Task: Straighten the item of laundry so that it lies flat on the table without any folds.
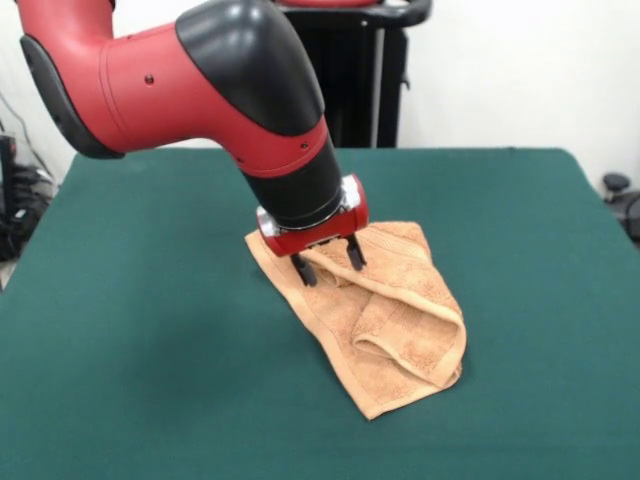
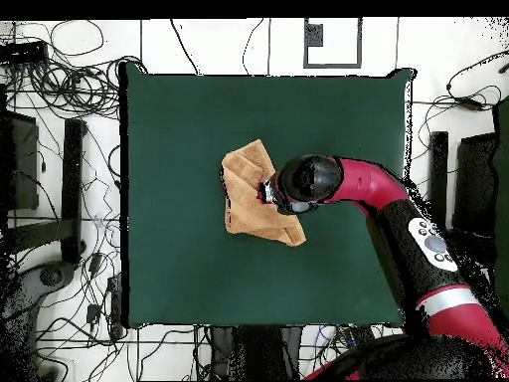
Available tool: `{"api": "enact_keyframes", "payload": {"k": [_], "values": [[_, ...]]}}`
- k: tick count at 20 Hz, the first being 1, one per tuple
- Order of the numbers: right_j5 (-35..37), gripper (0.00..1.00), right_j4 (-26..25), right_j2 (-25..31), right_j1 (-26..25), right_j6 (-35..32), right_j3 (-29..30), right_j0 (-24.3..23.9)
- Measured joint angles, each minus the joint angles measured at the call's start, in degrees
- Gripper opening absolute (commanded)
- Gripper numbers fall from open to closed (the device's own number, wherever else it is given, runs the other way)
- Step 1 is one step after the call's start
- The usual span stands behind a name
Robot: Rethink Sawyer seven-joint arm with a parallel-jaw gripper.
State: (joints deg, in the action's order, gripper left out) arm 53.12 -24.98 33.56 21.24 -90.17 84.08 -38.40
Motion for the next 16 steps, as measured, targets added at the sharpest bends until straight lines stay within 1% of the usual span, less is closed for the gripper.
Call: {"api": "enact_keyframes", "payload": {"k": [16], "values": [[0.0, 1.00, -0.3, 0.0, -0.1, 0.0, 0.3, -0.6]]}}
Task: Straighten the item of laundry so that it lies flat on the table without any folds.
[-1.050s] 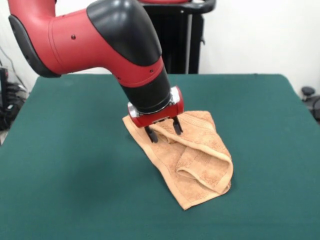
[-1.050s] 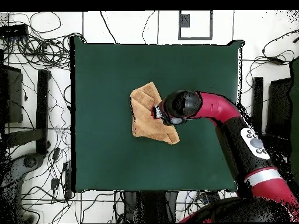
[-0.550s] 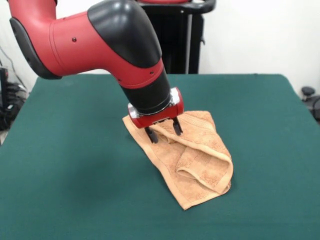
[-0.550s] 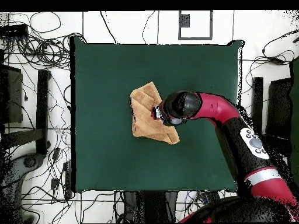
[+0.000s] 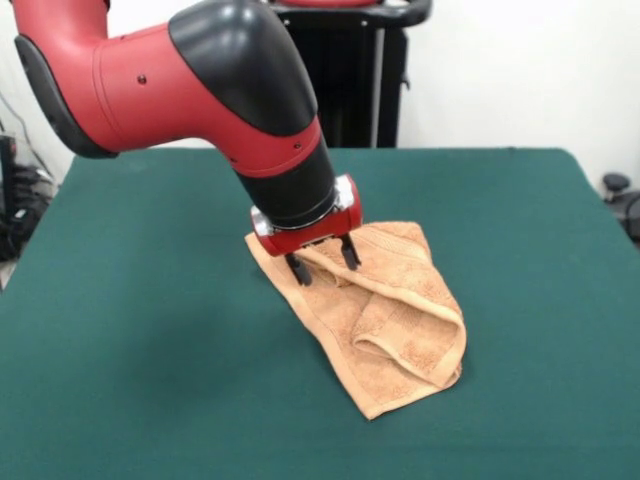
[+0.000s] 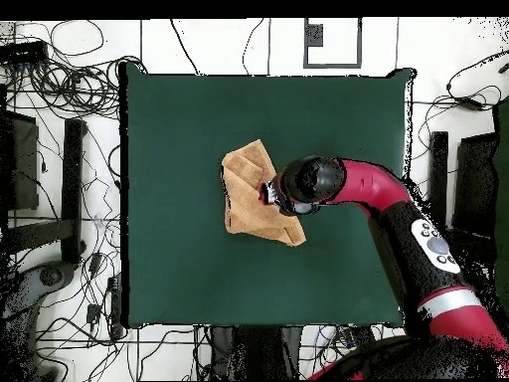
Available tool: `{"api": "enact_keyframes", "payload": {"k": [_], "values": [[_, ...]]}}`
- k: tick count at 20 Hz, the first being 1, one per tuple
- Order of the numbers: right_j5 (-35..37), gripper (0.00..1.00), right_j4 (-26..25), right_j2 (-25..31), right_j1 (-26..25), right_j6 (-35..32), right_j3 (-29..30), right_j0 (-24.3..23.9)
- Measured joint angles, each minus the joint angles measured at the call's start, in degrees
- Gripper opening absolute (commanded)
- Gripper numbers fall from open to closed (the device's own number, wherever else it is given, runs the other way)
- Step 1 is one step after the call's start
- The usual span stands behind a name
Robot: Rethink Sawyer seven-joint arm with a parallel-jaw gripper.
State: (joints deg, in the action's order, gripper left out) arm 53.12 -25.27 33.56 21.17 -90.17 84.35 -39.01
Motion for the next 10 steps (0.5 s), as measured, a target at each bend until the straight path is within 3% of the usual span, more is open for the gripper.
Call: {"api": "enact_keyframes", "payload": {"k": [10], "values": [[0.0, 1.00, -0.2, 0.0, -1.8, 0.0, 2.2, -1.0]]}}
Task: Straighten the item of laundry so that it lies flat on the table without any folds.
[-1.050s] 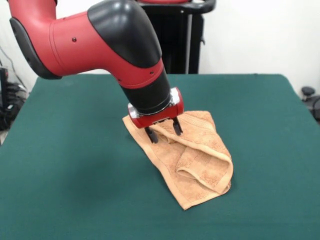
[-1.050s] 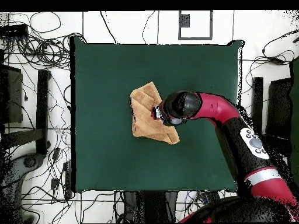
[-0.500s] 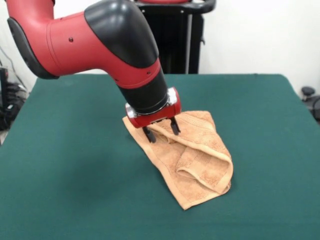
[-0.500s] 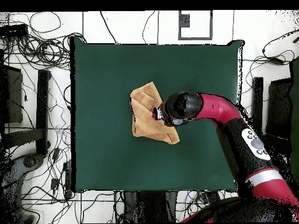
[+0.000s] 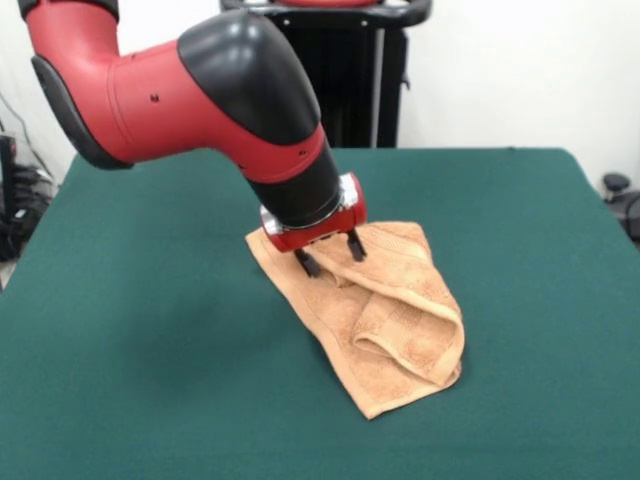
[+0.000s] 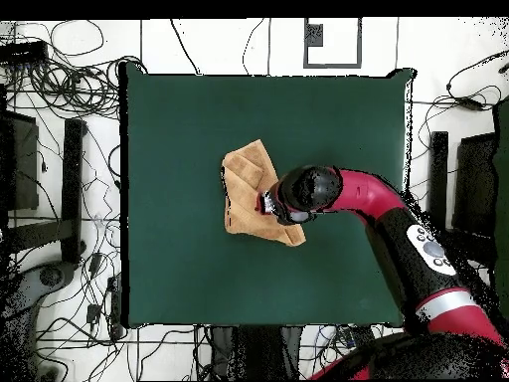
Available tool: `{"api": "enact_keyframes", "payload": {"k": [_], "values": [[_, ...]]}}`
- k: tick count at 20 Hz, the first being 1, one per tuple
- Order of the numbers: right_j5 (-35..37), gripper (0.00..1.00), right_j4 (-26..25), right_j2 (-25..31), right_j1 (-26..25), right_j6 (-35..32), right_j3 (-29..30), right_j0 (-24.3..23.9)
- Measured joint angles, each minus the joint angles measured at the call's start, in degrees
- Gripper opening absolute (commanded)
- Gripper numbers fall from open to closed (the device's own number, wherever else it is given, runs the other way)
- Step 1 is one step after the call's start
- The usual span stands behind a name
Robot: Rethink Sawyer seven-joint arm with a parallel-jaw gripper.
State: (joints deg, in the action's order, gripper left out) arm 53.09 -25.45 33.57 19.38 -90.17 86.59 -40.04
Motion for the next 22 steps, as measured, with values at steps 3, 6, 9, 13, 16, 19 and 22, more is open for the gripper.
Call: {"api": "enact_keyframes", "payload": {"k": [3, 6, 9, 13, 16, 19, 22], "values": [[0.0, 1.00, 0.0, 0.0, -1.3, 0.0, 0.5, -0.6], [0.0, 1.00, 0.0, 0.1, -2.2, 0.0, 0.7, -1.2], [0.0, 1.00, 0.1, 0.4, -2.6, 0.0, 0.7, -1.8], [0.0, 1.00, 0.1, 0.6, -2.7, 0.0, 0.8, -1.9], [0.0, 1.00, 0.0, 0.6, -2.7, 0.0, 0.8, -1.9], [0.0, 1.00, 0.0, 0.7, -2.7, 0.0, 0.8, -1.9], [0.0, 1.00, 0.0, 0.7, -2.7, 0.0, 0.8, -1.9]]}}
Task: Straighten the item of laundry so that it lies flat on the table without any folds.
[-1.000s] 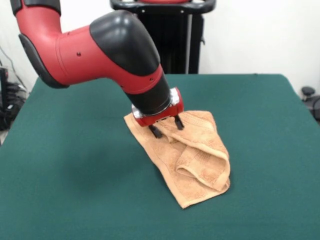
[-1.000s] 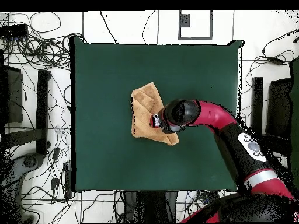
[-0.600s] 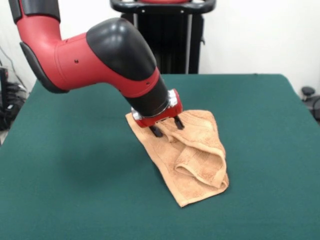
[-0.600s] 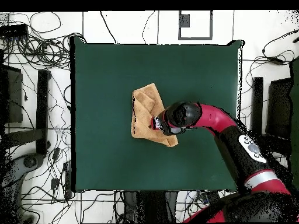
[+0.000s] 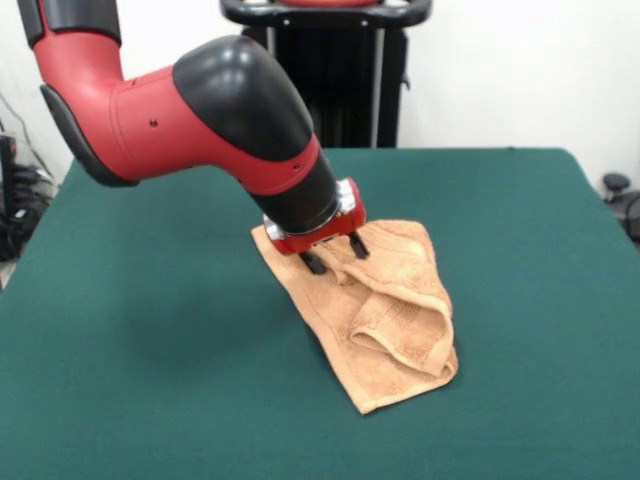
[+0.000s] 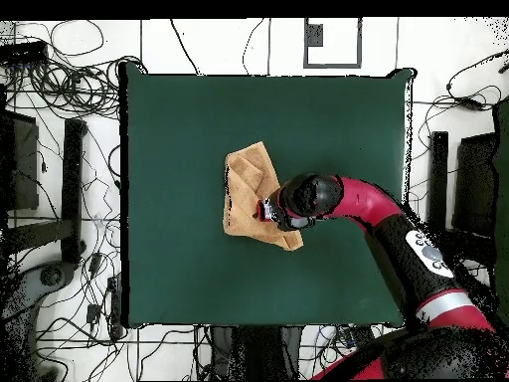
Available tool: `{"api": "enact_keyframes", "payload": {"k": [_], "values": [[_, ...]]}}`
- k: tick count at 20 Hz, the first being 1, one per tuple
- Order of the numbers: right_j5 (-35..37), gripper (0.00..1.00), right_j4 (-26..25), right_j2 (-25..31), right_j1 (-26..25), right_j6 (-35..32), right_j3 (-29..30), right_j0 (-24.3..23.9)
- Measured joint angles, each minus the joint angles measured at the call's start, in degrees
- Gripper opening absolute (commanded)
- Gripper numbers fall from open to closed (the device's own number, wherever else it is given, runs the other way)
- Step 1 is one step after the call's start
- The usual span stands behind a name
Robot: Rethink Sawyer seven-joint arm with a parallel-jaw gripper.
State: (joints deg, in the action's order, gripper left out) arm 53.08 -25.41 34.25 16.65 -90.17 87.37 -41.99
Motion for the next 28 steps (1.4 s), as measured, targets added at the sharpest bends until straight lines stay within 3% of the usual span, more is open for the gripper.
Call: {"api": "enact_keyframes", "payload": {"k": [12, 13, 28], "values": [[-0.5, 1.00, 0.0, 0.0, 0.1, 0.0, 0.2, 0.0], [-0.7, 0.00, 0.0, 0.0, 0.1, 0.0, 0.3, 0.0], [-2.7, 0.00, -0.1, 0.1, 0.5, 0.0, 1.5, 0.1]]}}
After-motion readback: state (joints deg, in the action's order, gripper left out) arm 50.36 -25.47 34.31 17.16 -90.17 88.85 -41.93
